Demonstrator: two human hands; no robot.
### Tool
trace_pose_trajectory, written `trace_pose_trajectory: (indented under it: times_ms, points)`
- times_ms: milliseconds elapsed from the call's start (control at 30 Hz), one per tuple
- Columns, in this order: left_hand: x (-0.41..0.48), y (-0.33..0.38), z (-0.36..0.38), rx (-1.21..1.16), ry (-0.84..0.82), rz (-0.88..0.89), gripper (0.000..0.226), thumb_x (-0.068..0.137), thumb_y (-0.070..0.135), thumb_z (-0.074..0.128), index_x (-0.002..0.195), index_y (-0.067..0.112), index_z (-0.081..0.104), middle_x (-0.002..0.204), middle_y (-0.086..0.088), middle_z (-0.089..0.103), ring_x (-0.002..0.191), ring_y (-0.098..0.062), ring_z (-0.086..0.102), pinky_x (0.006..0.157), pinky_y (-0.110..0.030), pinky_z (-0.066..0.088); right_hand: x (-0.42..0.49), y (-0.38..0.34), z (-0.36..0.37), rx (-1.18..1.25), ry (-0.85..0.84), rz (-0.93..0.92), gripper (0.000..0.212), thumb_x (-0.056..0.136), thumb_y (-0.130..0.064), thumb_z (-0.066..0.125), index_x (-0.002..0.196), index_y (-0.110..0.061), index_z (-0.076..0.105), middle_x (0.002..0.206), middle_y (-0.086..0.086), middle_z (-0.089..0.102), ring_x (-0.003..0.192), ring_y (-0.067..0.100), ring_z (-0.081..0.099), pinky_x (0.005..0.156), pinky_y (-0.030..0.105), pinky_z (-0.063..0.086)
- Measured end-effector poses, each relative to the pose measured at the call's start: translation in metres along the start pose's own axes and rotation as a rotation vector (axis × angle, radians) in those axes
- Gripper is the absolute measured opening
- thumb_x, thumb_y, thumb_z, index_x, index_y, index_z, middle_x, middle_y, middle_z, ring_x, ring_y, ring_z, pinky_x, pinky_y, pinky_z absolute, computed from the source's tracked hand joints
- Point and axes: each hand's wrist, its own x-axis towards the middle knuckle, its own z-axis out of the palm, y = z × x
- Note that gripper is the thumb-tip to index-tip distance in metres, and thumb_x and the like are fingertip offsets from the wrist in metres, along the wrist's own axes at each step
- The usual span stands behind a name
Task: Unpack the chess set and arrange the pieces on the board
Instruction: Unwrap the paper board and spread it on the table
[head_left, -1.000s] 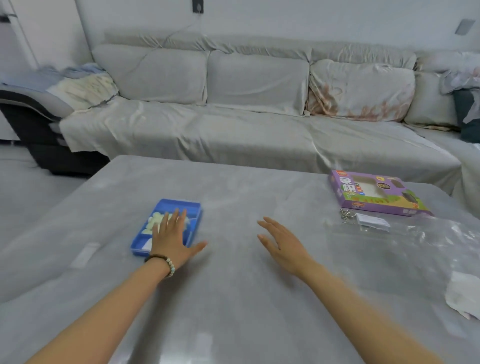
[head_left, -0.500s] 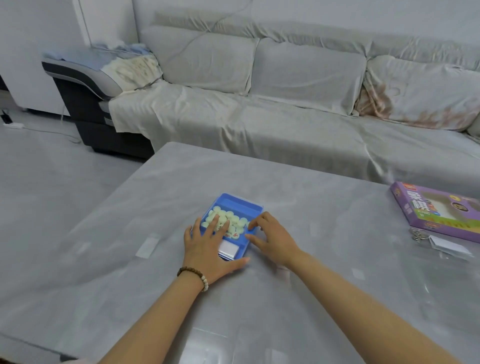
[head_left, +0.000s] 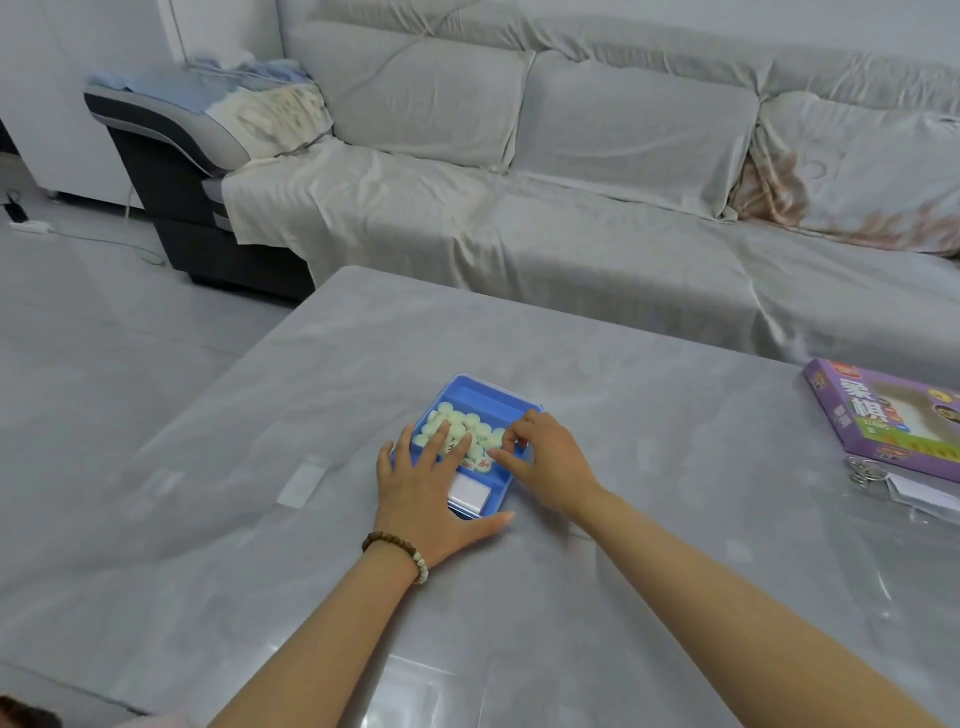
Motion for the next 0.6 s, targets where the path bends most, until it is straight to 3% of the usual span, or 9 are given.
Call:
trace_pose_trajectory:
  times_ms: [233,400,500,600]
  points:
    - [0.000,0.000,0.001,-0.018,0.020,0.011,0.113,0.051,0.098,0.011,0.137,0.032,0.041,0.149,0.005,0.032,0.139,-0.032,0.018,0.110,-0.049,0.017,0.004,-0.005,0.010,-0.026,0.025,-0.020,0.030,0.093,-0.034,0.051,0.070,-0.016,0.041,0.078,-0.002,0.043,0.078,0.016,0.038,0.069,0.027,0.032]
    - [0.000,0.001,0.000,-0.012,0.015,0.007,0.113,0.051,0.097,0.010,0.138,0.031,0.039,0.150,0.005,0.029,0.139,-0.031,0.015,0.109,-0.047,0.016,-0.006,0.005,0.008,0.100,0.084,0.027,0.036,0.091,-0.036,0.056,0.065,-0.011,0.051,0.081,0.000,0.046,0.080,0.016,0.042,0.071,0.027,0.037]
    - [0.000,0.004,-0.007,0.013,-0.037,-0.027,0.113,0.047,0.097,0.015,0.141,0.036,0.030,0.153,0.010,0.018,0.140,-0.026,0.005,0.111,-0.042,0.010,-0.026,0.019,0.003,0.188,0.110,0.087,0.030,0.091,-0.037,0.056,0.064,-0.023,0.051,0.087,-0.004,0.047,0.085,0.014,0.045,0.076,0.025,0.038]
    - [-0.005,0.016,-0.013,-0.053,-0.054,-0.064,0.106,0.048,0.092,0.022,0.140,0.040,0.029,0.153,0.014,0.017,0.140,-0.022,0.004,0.111,-0.040,0.010,-0.047,0.028,-0.001,0.232,0.149,0.132,0.027,0.088,-0.035,0.060,0.066,-0.029,0.045,0.082,-0.009,0.048,0.078,0.011,0.045,0.072,0.022,0.036]
